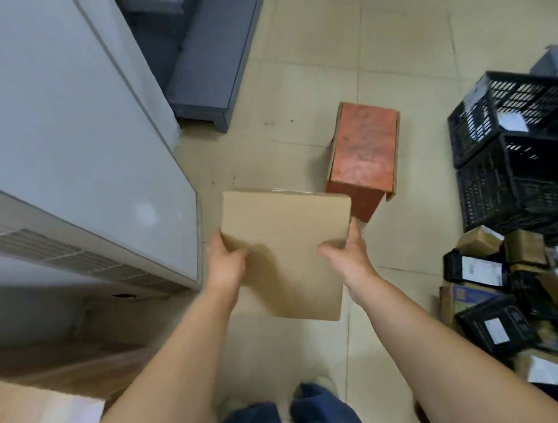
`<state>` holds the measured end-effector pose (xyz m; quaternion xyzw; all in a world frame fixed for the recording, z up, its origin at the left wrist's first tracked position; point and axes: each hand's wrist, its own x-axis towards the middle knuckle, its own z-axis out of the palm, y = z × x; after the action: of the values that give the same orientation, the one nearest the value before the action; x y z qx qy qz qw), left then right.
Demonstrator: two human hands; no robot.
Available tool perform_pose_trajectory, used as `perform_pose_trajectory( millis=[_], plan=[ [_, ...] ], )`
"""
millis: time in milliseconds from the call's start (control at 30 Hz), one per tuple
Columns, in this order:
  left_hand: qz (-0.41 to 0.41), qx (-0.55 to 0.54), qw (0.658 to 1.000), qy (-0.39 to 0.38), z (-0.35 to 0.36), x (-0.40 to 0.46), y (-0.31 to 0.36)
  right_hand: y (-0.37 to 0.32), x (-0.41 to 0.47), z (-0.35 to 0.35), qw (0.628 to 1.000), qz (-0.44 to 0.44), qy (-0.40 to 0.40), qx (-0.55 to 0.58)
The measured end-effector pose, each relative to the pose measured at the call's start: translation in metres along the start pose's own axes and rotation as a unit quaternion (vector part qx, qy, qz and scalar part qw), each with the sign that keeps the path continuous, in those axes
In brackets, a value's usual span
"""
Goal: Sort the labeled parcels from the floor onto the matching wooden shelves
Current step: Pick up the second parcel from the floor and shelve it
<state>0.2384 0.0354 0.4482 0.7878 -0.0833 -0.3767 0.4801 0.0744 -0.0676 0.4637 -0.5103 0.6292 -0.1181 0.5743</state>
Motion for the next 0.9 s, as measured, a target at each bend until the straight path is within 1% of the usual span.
perform_pose_trajectory(
  millis=[133,233,333,400,467,600,767,900],
  plan=[
    [0.022,-0.060,0.998,-0.005,-0.018,-0.051,0.074,-0.063,-0.047,-0.046,0.997,-0.026,-0.019,0.074],
    [0.032,-0.086,0.996,-0.015,-0.028,-0.084,0.115,-0.097,-0.078,-0.078,0.993,-0.040,-0.038,0.107],
    [0.036,-0.092,0.995,-0.026,-0.034,-0.110,0.146,-0.124,-0.100,-0.102,0.990,-0.059,-0.032,0.126],
    [0.043,-0.086,0.995,-0.018,-0.037,-0.121,0.162,-0.136,-0.108,-0.114,0.990,-0.063,-0.018,0.125],
    [0.040,-0.083,0.996,-0.009,-0.038,-0.131,0.174,-0.144,-0.113,-0.124,0.991,-0.060,-0.018,0.118],
    [0.021,-0.100,0.994,-0.025,-0.042,-0.150,0.182,-0.146,-0.120,-0.136,0.990,-0.059,-0.044,0.118],
    [0.008,-0.064,0.998,-0.019,-0.055,-0.163,0.184,-0.149,-0.129,-0.144,0.990,-0.055,-0.071,0.110],
    [0.021,-0.081,0.996,-0.020,-0.063,-0.173,0.185,-0.149,-0.129,-0.147,0.988,-0.066,-0.095,0.097]
  ],
)
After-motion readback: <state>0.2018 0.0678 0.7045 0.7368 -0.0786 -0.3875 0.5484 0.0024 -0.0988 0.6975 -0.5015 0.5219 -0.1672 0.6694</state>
